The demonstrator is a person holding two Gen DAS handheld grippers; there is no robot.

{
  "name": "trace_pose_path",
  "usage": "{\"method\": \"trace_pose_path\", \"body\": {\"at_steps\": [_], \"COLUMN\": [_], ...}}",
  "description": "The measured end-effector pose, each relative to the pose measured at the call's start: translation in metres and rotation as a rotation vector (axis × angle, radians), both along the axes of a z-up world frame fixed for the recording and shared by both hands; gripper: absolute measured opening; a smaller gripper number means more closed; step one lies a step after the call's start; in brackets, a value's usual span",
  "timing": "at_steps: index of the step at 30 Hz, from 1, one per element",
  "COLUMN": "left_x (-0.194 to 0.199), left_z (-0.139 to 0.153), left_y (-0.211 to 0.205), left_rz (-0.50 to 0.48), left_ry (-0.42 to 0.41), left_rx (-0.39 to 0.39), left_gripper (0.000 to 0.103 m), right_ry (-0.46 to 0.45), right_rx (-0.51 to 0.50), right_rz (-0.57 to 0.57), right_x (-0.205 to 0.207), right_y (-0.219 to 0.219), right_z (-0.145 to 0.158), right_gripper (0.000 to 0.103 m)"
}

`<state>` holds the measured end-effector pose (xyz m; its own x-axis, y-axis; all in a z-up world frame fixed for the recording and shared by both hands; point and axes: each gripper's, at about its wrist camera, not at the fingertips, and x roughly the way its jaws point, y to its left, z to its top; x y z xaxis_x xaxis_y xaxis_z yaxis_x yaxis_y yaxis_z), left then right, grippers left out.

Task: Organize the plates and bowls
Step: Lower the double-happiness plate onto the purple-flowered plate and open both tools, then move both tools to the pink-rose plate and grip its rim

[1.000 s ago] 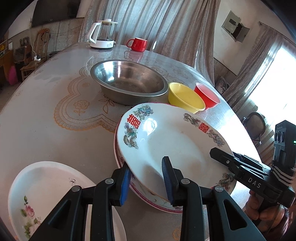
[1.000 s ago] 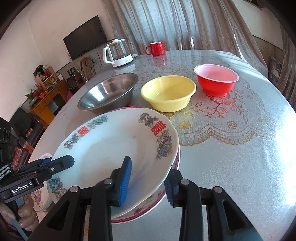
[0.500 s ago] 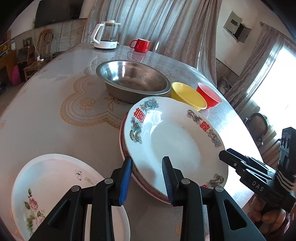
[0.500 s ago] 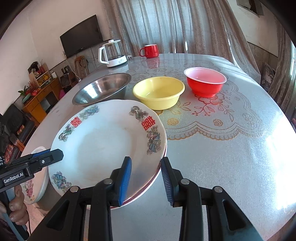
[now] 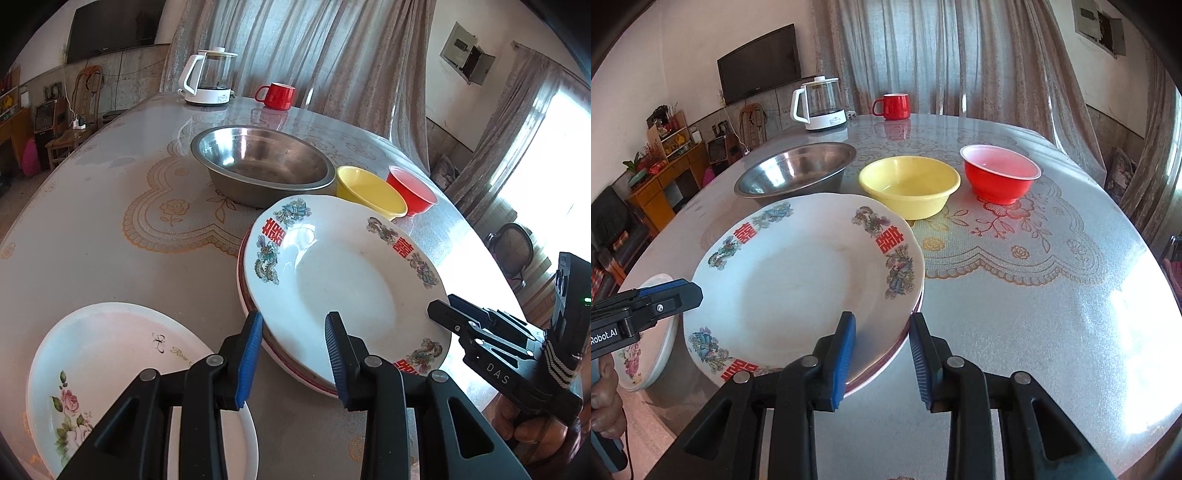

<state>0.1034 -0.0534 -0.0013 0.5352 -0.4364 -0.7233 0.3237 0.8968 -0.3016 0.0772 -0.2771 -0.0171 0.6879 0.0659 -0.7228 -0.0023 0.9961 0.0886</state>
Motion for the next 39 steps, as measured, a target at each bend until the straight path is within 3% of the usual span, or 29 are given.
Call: {"method": "trace_pose_path", "body": {"at_steps": [8, 19, 24, 28, 33, 36, 39], "left_x": [-0.008, -0.012, -0.016, -0.019, -0.029, -0.035, -0.043], "left_z": [0.003, 0.011, 0.014, 0.013, 0.012, 0.010, 0.004], "left_y": [0.009, 0.057, 0.085, 0.109, 0.143, 0.159, 0.168], "left_rz": [0.014, 0.141, 0.193, 0.245, 0.322, 0.345, 0.354], "left_ry": [-0.019, -0.039, -0.041, -0.031, -0.041, -0.048, -0.048], "left_rx": [0.001, 0.001, 0.007, -0.006, -0.038, -0.031, -0.011], "left_gripper": [0.037, 0.039, 0.040, 0.040, 0.039, 0.039, 0.039], "right_ry": [-0.001, 0.002, -0.068, -0.126, -0.109, -0.034, 0.062], "right_rx": [-0.020, -0.001, 0.054, 0.133, 0.315, 0.418, 0.434], "right_rz": [-0.009, -0.022, -0.004, 0.095, 0.365, 0.549, 0.589], "right_x": [-0.001, -0.005, -0.016, -0.026, -0.036, -0.038, -0.031], "right_y": [0.002, 0.003, 0.003, 0.013, 0.051, 0.090, 0.122], "right_z": [0.001, 0.003, 0.018, 0.036, 0.046, 0.037, 0.016], "right_gripper": [0.030, 0.034, 0.039, 0.042, 0.043, 0.043, 0.043]}}
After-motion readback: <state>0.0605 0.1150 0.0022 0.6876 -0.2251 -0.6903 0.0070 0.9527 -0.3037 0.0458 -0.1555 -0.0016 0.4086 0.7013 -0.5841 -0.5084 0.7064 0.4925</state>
